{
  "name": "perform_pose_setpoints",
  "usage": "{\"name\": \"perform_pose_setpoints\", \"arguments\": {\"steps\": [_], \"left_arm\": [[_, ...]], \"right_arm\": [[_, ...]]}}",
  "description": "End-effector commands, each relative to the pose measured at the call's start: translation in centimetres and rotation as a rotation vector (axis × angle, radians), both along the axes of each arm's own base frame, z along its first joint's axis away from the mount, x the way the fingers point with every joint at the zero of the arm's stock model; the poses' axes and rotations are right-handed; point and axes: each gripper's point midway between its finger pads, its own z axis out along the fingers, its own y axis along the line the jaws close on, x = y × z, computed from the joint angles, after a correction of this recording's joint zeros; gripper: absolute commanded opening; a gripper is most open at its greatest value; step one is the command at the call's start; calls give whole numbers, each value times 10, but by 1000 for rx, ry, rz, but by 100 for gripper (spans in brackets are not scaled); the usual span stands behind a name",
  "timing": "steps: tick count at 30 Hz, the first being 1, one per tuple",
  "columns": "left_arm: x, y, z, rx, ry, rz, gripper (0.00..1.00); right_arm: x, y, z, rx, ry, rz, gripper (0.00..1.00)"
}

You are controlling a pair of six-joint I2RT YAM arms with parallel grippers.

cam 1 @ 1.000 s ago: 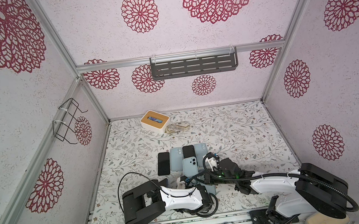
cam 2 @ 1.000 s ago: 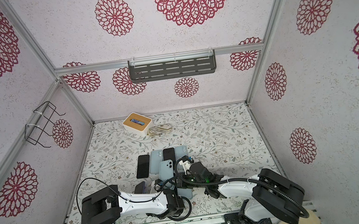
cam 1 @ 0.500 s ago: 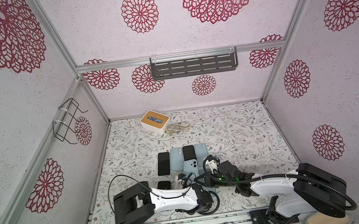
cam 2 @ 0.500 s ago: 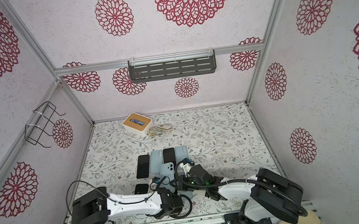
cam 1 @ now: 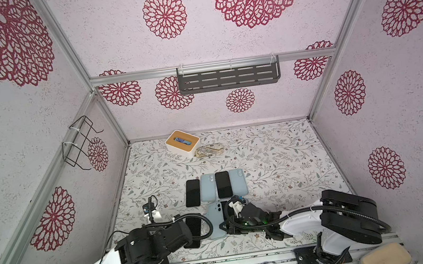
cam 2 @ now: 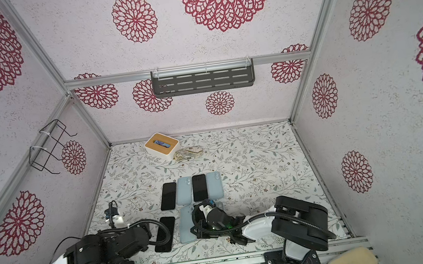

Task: Take the phone out of the phone case
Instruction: Place the phone case at the bottom-center of the table.

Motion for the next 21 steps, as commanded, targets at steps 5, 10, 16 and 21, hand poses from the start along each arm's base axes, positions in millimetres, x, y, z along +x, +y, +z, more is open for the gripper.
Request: {"name": "perform_pose_setpoints", "arguments": {"steps": [5,10,16,21], "left_arm": [[13,-1,20,128,-38,1,97],[20,-13,30,164,-51,-25,97],[23,-16,37,151,-74,-34,97],[23,-16,38,147,-75,-35,97]], "right_arm": [[-4,38,-4,-36,21,-17,0],[0,27,-11,-103,13,-60,0],[-2,11,-24,-172,19,-92,0],[-2,15,-25,-177,18,-84,0]]}}
